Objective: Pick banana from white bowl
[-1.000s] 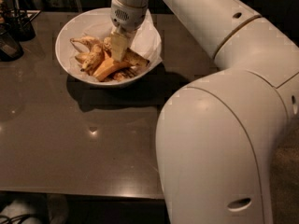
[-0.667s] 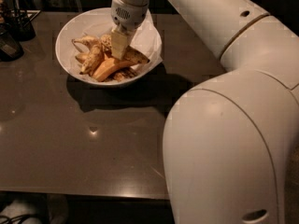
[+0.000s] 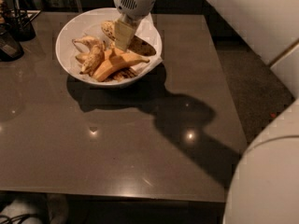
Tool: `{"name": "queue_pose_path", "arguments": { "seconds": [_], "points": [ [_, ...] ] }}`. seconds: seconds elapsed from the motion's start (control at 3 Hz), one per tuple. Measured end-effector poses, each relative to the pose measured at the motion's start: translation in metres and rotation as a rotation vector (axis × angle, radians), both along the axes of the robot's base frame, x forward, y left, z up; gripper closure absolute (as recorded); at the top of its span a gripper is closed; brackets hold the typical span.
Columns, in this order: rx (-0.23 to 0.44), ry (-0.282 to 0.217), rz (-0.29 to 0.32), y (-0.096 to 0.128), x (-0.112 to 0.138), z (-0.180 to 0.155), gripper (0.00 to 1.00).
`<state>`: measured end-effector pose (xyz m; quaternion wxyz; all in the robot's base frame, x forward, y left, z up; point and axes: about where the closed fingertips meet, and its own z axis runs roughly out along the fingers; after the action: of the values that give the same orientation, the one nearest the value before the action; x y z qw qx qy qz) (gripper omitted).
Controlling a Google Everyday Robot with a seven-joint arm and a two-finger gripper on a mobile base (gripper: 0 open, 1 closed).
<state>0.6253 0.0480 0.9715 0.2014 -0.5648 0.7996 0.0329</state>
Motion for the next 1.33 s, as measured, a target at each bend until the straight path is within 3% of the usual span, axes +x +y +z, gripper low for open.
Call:
{"name": "queue_pose_path", "arguments": {
  "seconds": [0.33,1.0,1.33],
  "points": [
    [0.000,-0.009,0.001,-0.001,-0.004,0.005,1.00],
    [-0.035,-0.040,0.094,0.026,-0.040,0.031,1.00],
    [-0.036,-0.040,0.097,0.028,-0.041,0.031,1.00]
  ]
}}
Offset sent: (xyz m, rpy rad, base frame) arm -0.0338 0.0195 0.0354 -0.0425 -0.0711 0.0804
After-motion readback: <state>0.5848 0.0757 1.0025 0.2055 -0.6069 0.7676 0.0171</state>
